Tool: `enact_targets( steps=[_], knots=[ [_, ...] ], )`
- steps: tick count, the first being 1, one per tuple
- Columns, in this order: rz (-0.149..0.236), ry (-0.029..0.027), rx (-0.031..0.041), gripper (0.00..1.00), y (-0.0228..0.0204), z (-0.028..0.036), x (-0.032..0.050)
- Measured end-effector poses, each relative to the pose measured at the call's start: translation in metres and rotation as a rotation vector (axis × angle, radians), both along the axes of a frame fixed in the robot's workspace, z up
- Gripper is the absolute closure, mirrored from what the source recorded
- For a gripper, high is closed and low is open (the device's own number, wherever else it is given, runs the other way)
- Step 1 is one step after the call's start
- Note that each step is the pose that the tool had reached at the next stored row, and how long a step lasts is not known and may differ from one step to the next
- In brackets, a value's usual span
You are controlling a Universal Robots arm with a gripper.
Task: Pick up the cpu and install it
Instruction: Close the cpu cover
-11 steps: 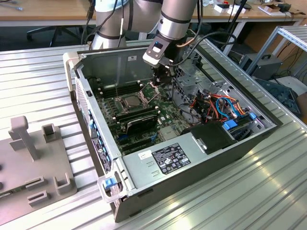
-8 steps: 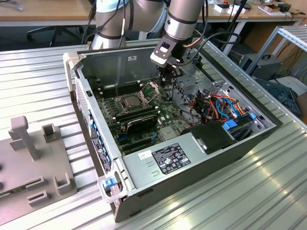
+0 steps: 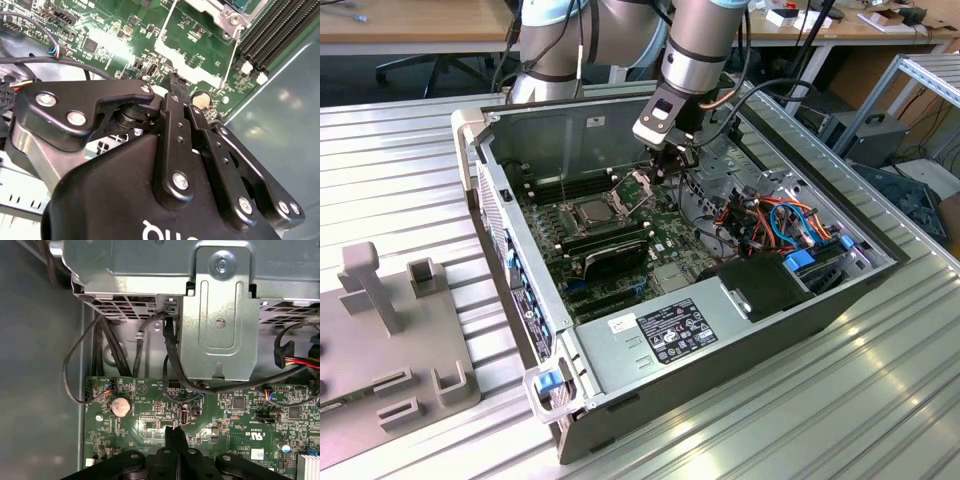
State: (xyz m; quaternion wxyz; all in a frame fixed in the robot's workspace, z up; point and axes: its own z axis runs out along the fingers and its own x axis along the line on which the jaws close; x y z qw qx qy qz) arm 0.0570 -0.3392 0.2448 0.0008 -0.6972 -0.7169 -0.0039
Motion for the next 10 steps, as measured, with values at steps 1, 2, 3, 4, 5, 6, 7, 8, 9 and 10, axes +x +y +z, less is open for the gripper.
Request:
enact_targets(
  steps=[1, 2, 3, 4, 5, 6, 7, 8, 9, 10],
  knots=[
    [0.000, 0.0000, -0.0004, 0.89, 0.0000, -0.0012, 0.0000],
    [0.000, 0.0001, -0.0008, 0.89, 0.0000, -0.0028, 0.0000],
    [0.000, 0.0001, -0.0009, 0.89, 0.0000, -0.0027, 0.0000],
    [0.000, 0.0001, -0.0010, 0.89, 0.0000, -0.0027, 0.0000],
    [0.000, 0.0001, -0.0011, 0.89, 0.0000, -0.0027, 0.0000],
    [0.000, 0.0001, -0.0009, 0.89, 0.0000, -0.0028, -0.0002],
    [0.000, 0.0000, -0.0007, 0.89, 0.0000, -0.0029, -0.0009],
    [0.000, -0.0001, -0.0007, 0.89, 0.0001, -0.0029, -0.0030],
    [0.000, 0.0000, -0.0008, 0.89, 0.0000, -0.0029, -0.0063],
    [0.000, -0.0003, -0.0007, 0.89, 0.0001, -0.0029, -0.0098]
  ],
)
